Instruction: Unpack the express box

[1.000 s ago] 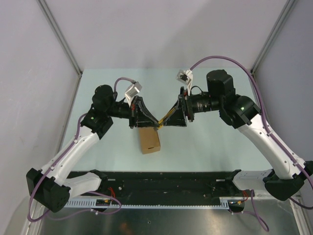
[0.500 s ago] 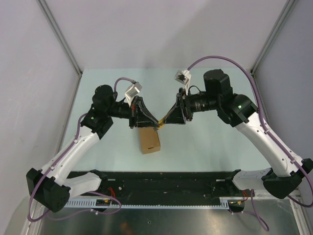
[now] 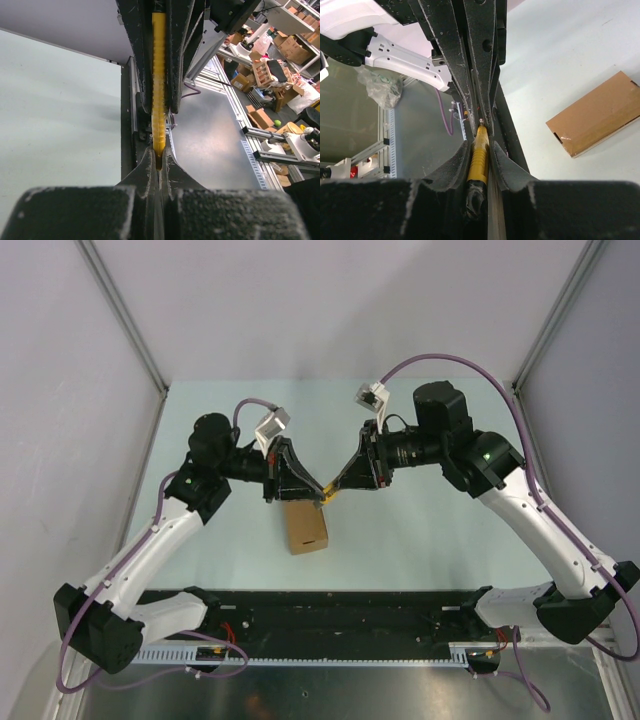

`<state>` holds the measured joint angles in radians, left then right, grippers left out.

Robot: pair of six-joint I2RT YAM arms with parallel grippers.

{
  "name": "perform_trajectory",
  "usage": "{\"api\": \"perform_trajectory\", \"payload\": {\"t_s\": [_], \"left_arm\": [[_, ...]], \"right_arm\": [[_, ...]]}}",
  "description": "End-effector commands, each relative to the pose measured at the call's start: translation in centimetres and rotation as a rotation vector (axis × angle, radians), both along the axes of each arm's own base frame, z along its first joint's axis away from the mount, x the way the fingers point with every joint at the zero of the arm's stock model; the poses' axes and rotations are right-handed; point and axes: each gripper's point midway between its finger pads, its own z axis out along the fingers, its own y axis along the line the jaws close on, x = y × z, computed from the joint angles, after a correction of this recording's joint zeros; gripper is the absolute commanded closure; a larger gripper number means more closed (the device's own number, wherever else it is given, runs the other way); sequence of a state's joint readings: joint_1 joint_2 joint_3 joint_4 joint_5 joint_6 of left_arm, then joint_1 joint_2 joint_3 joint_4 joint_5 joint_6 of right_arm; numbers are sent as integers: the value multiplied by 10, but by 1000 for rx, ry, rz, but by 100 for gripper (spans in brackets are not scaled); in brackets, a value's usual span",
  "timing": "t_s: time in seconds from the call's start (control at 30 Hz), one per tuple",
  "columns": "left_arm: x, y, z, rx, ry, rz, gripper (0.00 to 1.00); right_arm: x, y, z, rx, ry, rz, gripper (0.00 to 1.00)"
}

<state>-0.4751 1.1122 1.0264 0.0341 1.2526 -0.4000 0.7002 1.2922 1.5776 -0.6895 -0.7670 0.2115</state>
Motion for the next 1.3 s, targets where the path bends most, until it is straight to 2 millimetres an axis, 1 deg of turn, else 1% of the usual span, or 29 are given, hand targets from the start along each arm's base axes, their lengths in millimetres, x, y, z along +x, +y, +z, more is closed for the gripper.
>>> {"api": "perform_trajectory", "payload": {"t_s": [0.0, 0.03, 0.1, 0.13, 0.2, 0.23, 0.27, 0.3, 0.33, 0.37, 0.4, 0.43, 0.47, 0.5, 0.53, 0.57, 0.6, 0.63, 0.67, 0.73, 0.77, 0.8, 0.83, 0.9, 0.93, 0.97, 1.03, 1.17, 1.27], "left_arm": [[2, 0, 6, -19, -58, 11, 98], [4, 0, 5, -17, -56, 17, 75], [7, 0, 5, -16, -56, 34, 56], [12, 2, 6, -17, -62, 64, 35], [22, 4, 5, -14, -55, 124, 20], [38, 8, 6, -12, -52, 211, 11], [44, 12, 5, -11, -46, 261, 9], [57, 20, 4, -9, -17, 334, 7], [78, 27, -4, 2, 15, 457, 5], [86, 35, -7, 3, 62, 527, 4], [103, 48, -17, 20, 115, 633, 4], [114, 57, -31, 37, 161, 708, 4], [129, 68, -49, 79, 220, 823, 3], [133, 76, -68, 139, 281, 881, 3], [136, 82, -84, 175, 317, 930, 3], [144, 91, -96, 202, 358, 1013, 3], [143, 95, -106, 221, 395, 1041, 3], [142, 100, -124, 244, 434, 1075, 3], [145, 105, -132, 246, 477, 1128, 3], [141, 110, -152, 272, 520, 1160, 3], [141, 112, -159, 285, 538, 1176, 3], [142, 115, -164, 292, 542, 1198, 3], [140, 118, -177, 320, 560, 1210, 3], [140, 123, -193, 358, 587, 1239, 3], [139, 122, -207, 393, 612, 1231, 3], [137, 120, -214, 408, 633, 1221, 3], [133, 111, -232, 447, 692, 1168, 3], [133, 87, -238, 420, 735, 1041, 2], [139, 90, -247, 441, 740, 1081, 2]], "right_arm": [[-6, 4, 14, 36, -15, 26, 100], [-4, 3, 14, 35, -20, 10, 100], [0, 1, 14, 31, -35, -18, 100], [5, 0, 13, 24, -45, -46, 100], [12, -6, 13, 17, -64, -100, 100], [24, -10, 11, 1, -82, -169, 100], [29, -14, 11, -9, -98, -207, 100], [34, -20, 11, -21, -118, -256, 100], [50, -28, 2, -58, -138, -359, 100], [55, -32, 0, -70, -157, -397, 100], [60, -34, -1, -73, -188, -435, 100], [68, -42, -11, -99, -210, -523, 100], [71, -43, -16, -100, -220, -559, 100], [75, -42, -13, -78, -237, -594, 100], [86, -51, -29, -116, -252, -685, 100], [83, -47, -34, -124, -264, -699, 100], [87, -48, -34, -113, -279, -740, 100], [94, -54, -41, -127, -274, -821, 100], [94, -53, -54, -148, -266, -836, 100], [99, -51, -60, -137, -277, -878, 100], [100, -48, -68, -133, -284, -884, 100], [102, -50, -70, -131, -289, -901, 100], [105, -52, -71, -130, -295, -921, 100], [109, -52, -76, -114, -300, -942, 100], [109, -51, -78, -108, -302, -946, 100], [112, -49, -77, -93, -316, -945, 100], [113, -45, -86, -103, -314, -932, 100], [117, -36, -98, -119, -301, -899, 100], [116, -28, -104, -97, -235, -864, 100]]}}
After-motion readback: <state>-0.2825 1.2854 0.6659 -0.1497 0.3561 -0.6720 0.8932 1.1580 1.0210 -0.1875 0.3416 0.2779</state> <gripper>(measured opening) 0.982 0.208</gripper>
